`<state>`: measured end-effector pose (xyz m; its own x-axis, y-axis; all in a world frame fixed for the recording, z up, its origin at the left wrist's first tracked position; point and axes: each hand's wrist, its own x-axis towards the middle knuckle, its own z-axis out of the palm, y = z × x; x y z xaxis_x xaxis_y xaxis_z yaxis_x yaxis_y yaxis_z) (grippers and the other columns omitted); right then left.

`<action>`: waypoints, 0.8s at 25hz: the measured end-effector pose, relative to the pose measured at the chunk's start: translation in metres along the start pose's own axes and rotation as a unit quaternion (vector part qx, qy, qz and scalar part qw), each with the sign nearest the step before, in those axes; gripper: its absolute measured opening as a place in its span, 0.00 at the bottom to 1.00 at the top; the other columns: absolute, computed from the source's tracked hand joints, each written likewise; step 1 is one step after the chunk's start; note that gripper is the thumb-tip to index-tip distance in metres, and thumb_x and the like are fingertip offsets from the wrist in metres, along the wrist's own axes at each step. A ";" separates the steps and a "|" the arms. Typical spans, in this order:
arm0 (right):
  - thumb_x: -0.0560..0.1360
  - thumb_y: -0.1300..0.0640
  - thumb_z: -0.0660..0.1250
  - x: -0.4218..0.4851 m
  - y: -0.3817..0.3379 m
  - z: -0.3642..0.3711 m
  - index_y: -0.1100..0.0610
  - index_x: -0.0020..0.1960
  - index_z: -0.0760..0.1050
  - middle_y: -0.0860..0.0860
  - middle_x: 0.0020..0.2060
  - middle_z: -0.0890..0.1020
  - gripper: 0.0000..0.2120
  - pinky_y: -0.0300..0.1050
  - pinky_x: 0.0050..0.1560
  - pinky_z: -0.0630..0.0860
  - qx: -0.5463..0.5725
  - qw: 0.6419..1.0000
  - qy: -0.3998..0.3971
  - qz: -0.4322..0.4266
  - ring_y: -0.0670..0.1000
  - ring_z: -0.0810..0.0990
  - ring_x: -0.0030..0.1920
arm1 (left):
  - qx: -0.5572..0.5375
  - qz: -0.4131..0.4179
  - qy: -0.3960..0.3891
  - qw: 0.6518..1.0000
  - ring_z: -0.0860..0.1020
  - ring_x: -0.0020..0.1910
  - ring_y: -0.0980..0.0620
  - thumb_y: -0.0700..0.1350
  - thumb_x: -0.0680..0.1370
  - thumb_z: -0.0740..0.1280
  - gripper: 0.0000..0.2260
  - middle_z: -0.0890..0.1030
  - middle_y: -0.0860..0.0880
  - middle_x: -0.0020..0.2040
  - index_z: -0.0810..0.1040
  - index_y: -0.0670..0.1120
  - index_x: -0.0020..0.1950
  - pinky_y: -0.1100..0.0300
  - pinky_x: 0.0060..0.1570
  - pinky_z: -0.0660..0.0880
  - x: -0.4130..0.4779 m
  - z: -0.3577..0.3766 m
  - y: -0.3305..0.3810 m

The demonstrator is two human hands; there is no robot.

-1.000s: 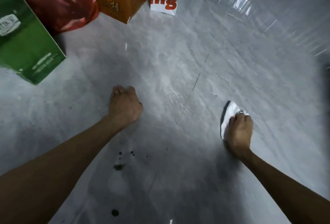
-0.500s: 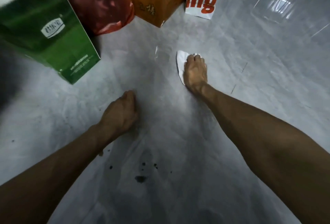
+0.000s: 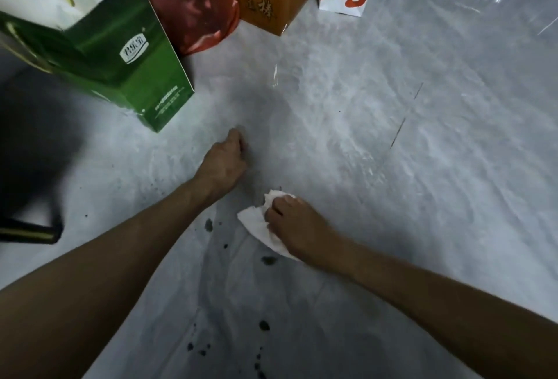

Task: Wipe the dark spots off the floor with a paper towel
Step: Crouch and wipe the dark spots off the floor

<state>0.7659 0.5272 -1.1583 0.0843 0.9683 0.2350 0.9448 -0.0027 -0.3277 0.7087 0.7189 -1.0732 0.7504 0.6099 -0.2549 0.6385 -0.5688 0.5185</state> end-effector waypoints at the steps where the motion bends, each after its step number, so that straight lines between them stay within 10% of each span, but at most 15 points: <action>1: 0.74 0.58 0.66 -0.009 -0.018 0.004 0.58 0.47 0.75 0.58 0.43 0.77 0.04 0.49 0.51 0.65 0.015 1.000 -0.005 -0.004 0.58 0.70 0.49 | 0.002 0.008 -0.012 1.000 0.77 0.43 0.38 0.39 0.76 0.62 0.08 0.78 0.37 0.46 0.67 0.41 0.53 0.55 0.38 0.66 -0.006 -0.004 0.000; 4: 0.69 0.64 0.73 -0.013 -0.060 -0.006 0.61 0.43 0.78 0.59 0.42 0.80 0.05 0.47 0.50 0.65 0.043 0.998 -0.050 0.006 0.57 0.76 0.48 | 0.003 0.033 -0.069 0.997 0.77 0.46 0.42 0.37 0.76 0.61 0.08 0.79 0.39 0.51 0.70 0.42 0.54 0.56 0.41 0.69 -0.028 -0.021 0.003; 6: 0.76 0.65 0.66 -0.005 -0.068 -0.034 0.65 0.43 0.76 0.59 0.43 0.78 0.04 0.48 0.51 0.67 0.247 0.954 -0.055 0.161 0.55 0.77 0.47 | -0.053 0.046 -0.124 0.990 0.77 0.54 0.46 0.34 0.73 0.62 0.11 0.80 0.44 0.55 0.74 0.45 0.52 0.58 0.46 0.72 -0.042 -0.037 0.009; 9: 0.81 0.60 0.58 0.006 -0.051 -0.094 0.64 0.53 0.74 0.57 0.47 0.75 0.09 0.48 0.55 0.69 0.593 0.704 -0.013 0.392 0.54 0.73 0.50 | -0.225 0.006 -0.215 0.950 0.77 0.60 0.49 0.31 0.70 0.61 0.17 0.81 0.45 0.57 0.77 0.46 0.54 0.64 0.47 0.72 -0.060 -0.058 0.026; 12: 0.74 0.65 0.61 -0.006 -0.041 -0.146 0.65 0.59 0.76 0.59 0.50 0.82 0.15 0.49 0.55 0.77 0.776 0.478 0.053 0.409 0.56 0.81 0.49 | -0.346 -0.030 -0.270 0.898 0.77 0.62 0.47 0.39 0.70 0.67 0.20 0.80 0.42 0.61 0.74 0.45 0.62 0.55 0.63 0.72 -0.073 -0.067 0.047; 20: 0.50 0.60 0.84 -0.050 -0.056 -0.177 0.63 0.46 0.84 0.61 0.46 0.85 0.25 0.50 0.44 0.82 0.841 0.411 0.051 0.347 0.57 0.85 0.45 | -0.402 -0.026 -0.374 0.836 0.76 0.54 0.41 0.47 0.72 0.72 0.23 0.78 0.34 0.58 0.77 0.33 0.60 0.49 0.62 0.75 -0.084 -0.047 0.070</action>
<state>0.7645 0.4343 -0.9898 0.2420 0.8644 -0.4407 -0.8674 -0.0108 -0.4975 0.6828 0.6536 -0.9772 0.8144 -0.0634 -0.5768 0.5776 0.1851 0.7951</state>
